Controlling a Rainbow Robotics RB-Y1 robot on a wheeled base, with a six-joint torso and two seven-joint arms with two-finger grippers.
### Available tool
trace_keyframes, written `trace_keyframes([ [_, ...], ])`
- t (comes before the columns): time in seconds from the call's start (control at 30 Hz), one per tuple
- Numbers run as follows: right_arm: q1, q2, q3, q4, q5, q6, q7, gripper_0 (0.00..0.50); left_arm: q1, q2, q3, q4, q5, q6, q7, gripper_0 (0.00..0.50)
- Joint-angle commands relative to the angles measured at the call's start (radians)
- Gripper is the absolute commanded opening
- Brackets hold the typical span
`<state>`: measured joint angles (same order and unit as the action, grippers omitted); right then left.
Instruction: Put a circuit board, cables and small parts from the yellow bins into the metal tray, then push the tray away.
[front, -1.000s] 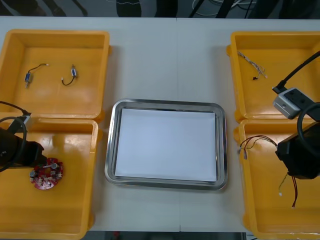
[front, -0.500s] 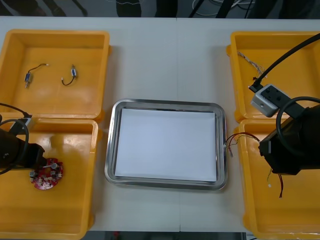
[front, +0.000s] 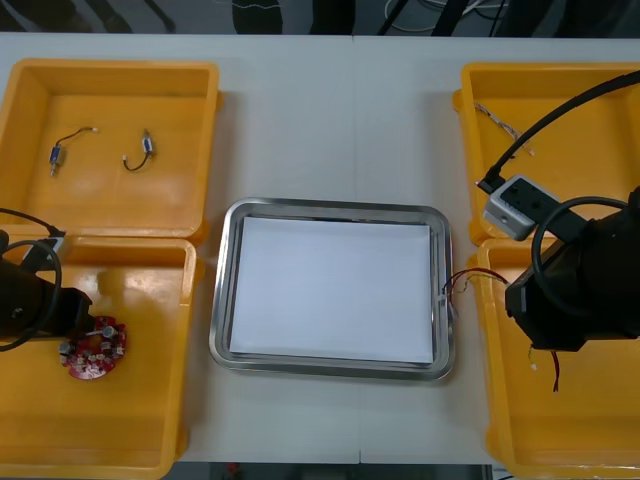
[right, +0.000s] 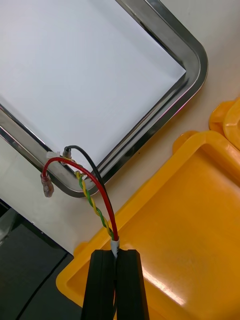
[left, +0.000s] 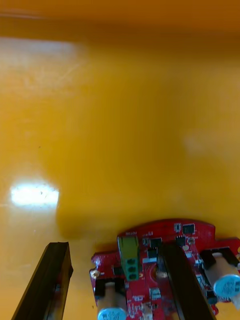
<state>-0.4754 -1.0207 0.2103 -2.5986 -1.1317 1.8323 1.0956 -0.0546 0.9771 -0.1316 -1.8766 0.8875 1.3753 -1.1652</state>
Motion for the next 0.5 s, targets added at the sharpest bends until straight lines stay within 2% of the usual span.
trace_keyframes([
  [0.03,-0.043,0.001,0.046,-0.019,0.024,-0.016,0.053,0.000,-0.024,-0.014,-0.023,0.004,-0.016,-0.018,0.096,0.500],
  [0.2,-0.045,0.001,0.055,-0.019,0.029,-0.019,0.064,0.000,-0.024,-0.014,-0.023,0.004,-0.021,-0.018,0.094,0.500],
  [0.23,-0.043,0.001,0.057,-0.019,0.027,-0.019,0.066,0.000,-0.022,-0.014,-0.023,0.004,-0.021,-0.018,0.096,0.484],
  [0.27,-0.045,0.001,0.055,-0.019,0.027,-0.019,0.067,0.000,-0.022,-0.012,-0.023,0.004,-0.022,-0.018,0.094,0.298],
  [0.3,-0.045,0.002,0.057,-0.019,0.027,-0.019,0.069,0.000,-0.022,-0.014,-0.023,0.005,-0.021,-0.018,0.094,0.189],
  [0.33,-0.045,0.001,0.057,-0.019,0.027,-0.019,0.069,0.000,-0.022,-0.014,-0.023,0.004,-0.021,-0.018,0.096,0.051],
  [0.37,-0.045,0.001,0.055,-0.019,0.027,-0.019,0.070,0.000,-0.022,-0.014,-0.023,0.004,-0.018,-0.018,0.094,0.000],
  [0.5,-0.045,0.002,0.055,-0.019,0.027,-0.013,0.075,0.000,-0.022,-0.012,-0.023,0.002,-0.022,-0.018,0.090,0.000],
])
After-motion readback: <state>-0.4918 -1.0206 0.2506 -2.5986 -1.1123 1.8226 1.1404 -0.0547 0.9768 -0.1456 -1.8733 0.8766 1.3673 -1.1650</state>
